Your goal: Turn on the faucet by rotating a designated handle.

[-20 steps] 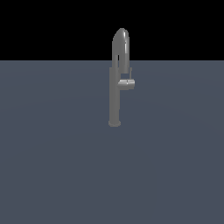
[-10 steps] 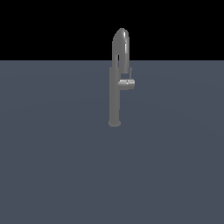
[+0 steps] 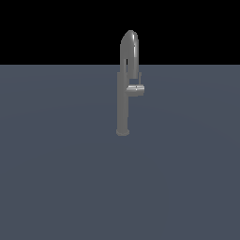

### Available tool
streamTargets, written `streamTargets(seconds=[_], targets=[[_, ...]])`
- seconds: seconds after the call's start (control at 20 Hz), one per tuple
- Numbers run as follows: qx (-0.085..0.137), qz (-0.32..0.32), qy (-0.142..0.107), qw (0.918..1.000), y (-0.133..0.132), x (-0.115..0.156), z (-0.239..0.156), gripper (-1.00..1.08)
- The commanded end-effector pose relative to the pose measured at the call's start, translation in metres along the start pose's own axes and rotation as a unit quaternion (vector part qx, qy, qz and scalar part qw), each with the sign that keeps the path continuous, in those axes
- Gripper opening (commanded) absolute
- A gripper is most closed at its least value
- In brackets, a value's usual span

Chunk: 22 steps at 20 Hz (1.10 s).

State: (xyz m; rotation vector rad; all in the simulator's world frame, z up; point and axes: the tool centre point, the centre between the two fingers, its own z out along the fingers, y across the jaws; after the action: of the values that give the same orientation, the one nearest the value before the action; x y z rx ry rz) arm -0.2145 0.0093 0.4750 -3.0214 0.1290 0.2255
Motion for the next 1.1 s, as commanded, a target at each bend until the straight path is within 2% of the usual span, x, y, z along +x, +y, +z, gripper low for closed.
streamTargets(seconds=[0.0,0.3,0.55,0.8,1.05], targets=[[0.015,0.015,-0.016,0.9997,-0.002,0.012,-0.001,-1.00],[0.054,0.054,-0.058,0.9954,-0.006,0.045,-0.004,-1.00],[0.088,0.087,-0.093,0.9880,-0.008,0.073,-0.005,-1.00],[0.122,0.120,-0.129,0.9767,-0.007,0.103,-0.003,-1.00],[0.156,0.154,-0.166,0.9615,-0.004,0.132,0.000,-1.00]])
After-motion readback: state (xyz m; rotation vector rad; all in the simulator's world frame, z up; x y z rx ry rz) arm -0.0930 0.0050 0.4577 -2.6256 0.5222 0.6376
